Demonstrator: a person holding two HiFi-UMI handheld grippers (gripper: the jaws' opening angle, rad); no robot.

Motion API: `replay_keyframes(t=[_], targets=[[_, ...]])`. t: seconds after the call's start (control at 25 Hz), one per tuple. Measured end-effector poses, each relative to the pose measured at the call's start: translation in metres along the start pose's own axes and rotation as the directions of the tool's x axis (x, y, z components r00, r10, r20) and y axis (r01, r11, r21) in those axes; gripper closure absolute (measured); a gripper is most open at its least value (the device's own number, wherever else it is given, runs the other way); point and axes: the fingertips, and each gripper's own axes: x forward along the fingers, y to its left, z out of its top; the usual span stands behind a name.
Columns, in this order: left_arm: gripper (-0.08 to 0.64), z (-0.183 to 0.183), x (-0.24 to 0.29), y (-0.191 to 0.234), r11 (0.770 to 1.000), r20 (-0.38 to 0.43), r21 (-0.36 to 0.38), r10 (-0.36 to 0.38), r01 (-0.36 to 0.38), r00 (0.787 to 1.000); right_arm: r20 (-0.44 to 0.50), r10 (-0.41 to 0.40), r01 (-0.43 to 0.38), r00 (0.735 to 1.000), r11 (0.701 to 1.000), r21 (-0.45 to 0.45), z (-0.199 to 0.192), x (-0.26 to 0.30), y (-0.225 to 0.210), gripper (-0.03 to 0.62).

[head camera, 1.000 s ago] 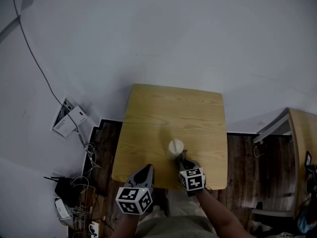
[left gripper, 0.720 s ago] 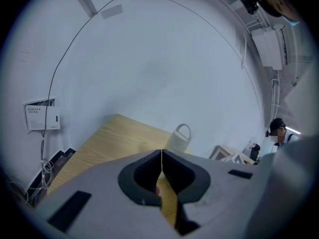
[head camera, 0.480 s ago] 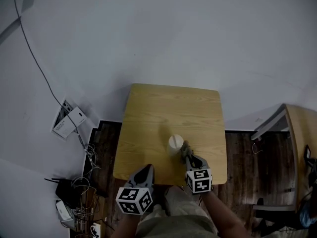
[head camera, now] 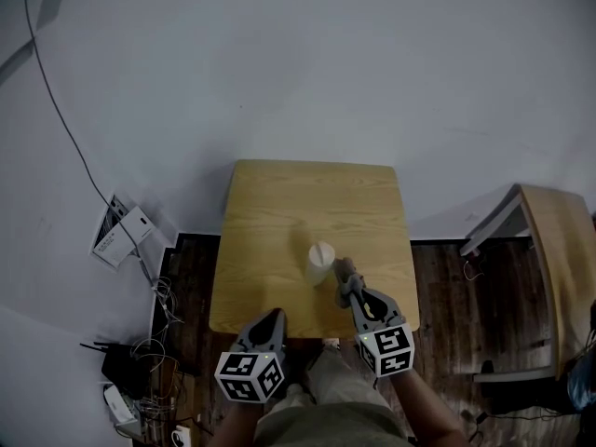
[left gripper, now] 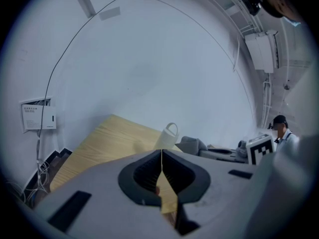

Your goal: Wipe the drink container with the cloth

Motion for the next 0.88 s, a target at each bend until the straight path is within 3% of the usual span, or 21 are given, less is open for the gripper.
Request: replay_keyframes(t=[0.24,0.4,0.88], targets=[[0.557,-0.003,-0.011,0.001,1.0,0.001,-0.002,-0.009,0.009,1.0,0.047,0.079,-0.078,0.996,0.996,-0.035,0.023,-0.025,0.017,0.568],[0.557,-0.004,-0.015,0.002,1.0,0.002,-0.003,-0.007,0.007,1.0,0.059,0.195,-0.191,0.979,0.979,-0.073,0.029,-0.031,0.031,0.568],[0.557,0.0,-0.008,0.004,1.0,0.003,-0.008,0.005,-0.005,1.0,-0.035,0.363,-0.364,0.931,0.928,-0.078,0.017,0.002,0.047,0.568]])
